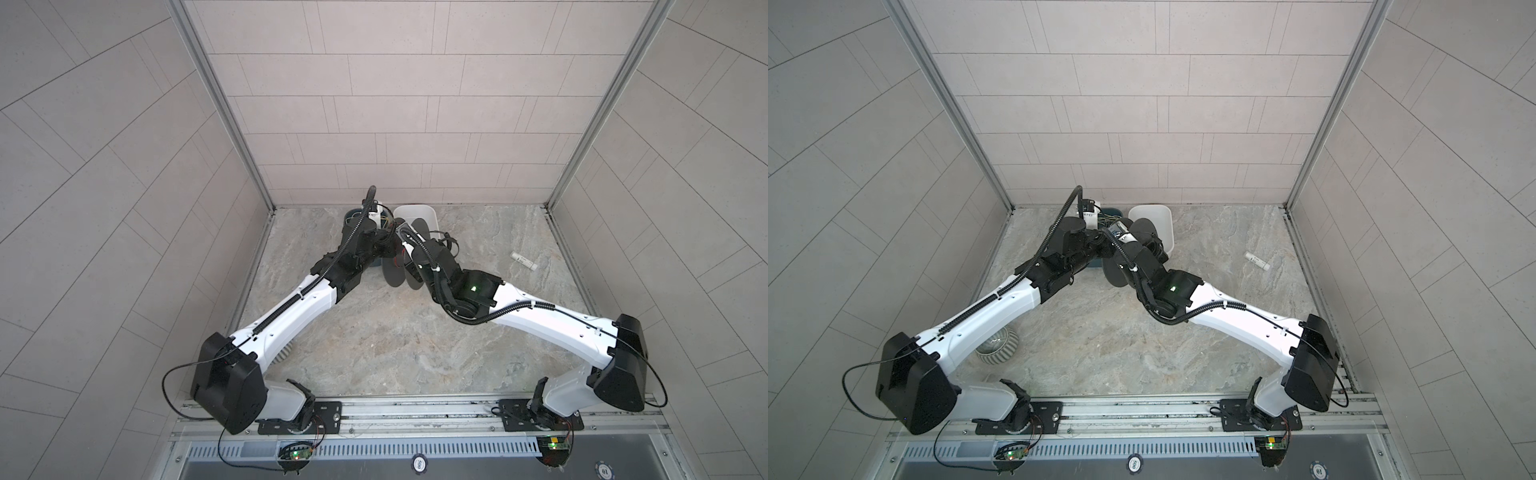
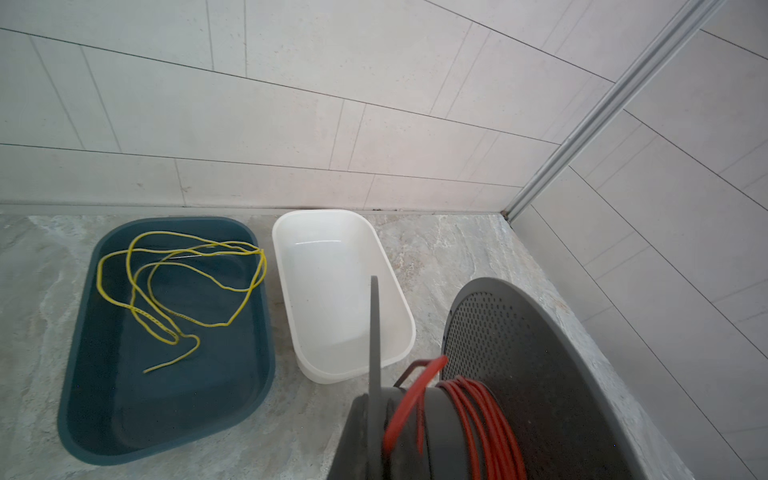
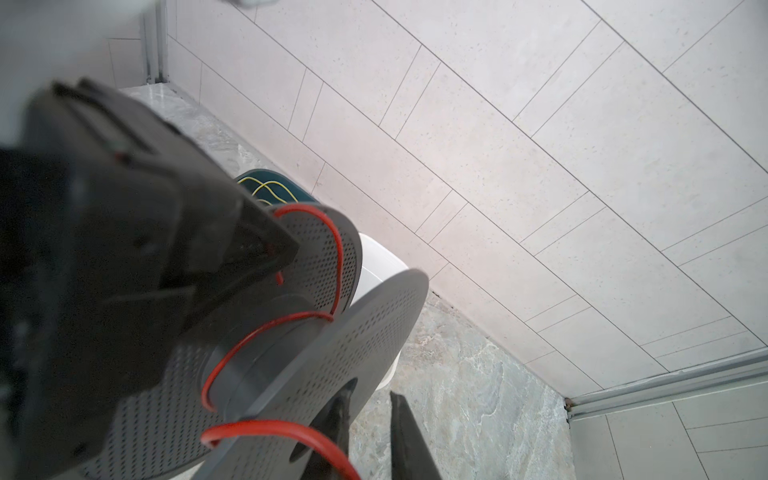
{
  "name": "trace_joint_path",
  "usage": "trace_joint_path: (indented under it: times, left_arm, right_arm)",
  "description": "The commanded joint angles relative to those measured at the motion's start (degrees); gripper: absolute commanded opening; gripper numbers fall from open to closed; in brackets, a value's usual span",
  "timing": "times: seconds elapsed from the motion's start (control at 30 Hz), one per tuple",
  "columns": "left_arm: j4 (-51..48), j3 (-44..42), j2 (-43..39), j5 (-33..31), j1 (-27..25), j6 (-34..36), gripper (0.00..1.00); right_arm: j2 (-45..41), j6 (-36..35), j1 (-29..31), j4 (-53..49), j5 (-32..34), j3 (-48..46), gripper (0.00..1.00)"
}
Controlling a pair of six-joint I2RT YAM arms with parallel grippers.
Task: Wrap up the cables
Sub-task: 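Carry the red cable up over the spool hub with the right gripper, then draw the red cable taut toward the spool with the right gripper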
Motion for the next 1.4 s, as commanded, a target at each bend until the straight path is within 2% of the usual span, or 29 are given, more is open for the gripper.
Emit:
trace_joint_path:
  times: [0.0,0.27,0.5,0.73,0.97,1.37]
  left_arm:
    - [2.82,3.08,-0.27,4.97,-0.27,3.90,0.00]
    - [3.00,3.17,-0.21,11.25,-0.12,9.04,0.00]
    - [7.04,0.87,-1.09,14.33,0.39,9.10,0.00]
    - [8.30,0.02,-1.70,17.80,1.05,9.88,0.00]
    - [10.20,-0.58,-1.53,21.27,2.98,7.16,0.00]
    - [12.21,-1.38,-1.52,24.08,4.51,4.81,0.00]
  right_arm:
    - [-2.24,1.37,-2.07,-1.66,-3.02,1.46,0.17]
    - [-4.88,4.75,-8.41,-2.95,-14.77,-0.44,0.15]
    - [-8.20,8.30,-15.05,-2.78,-27.33,-3.88,0.15]
    - [-10.04,11.34,-19.86,-2.06,-30.87,-7.26,0.14]
    - [-11.76,13.72,-23.91,0.21,-32.58,-12.24,0.13]
    - [-14.43,15.86,-27.08,1.95,-36.41,-17.08,0.08]
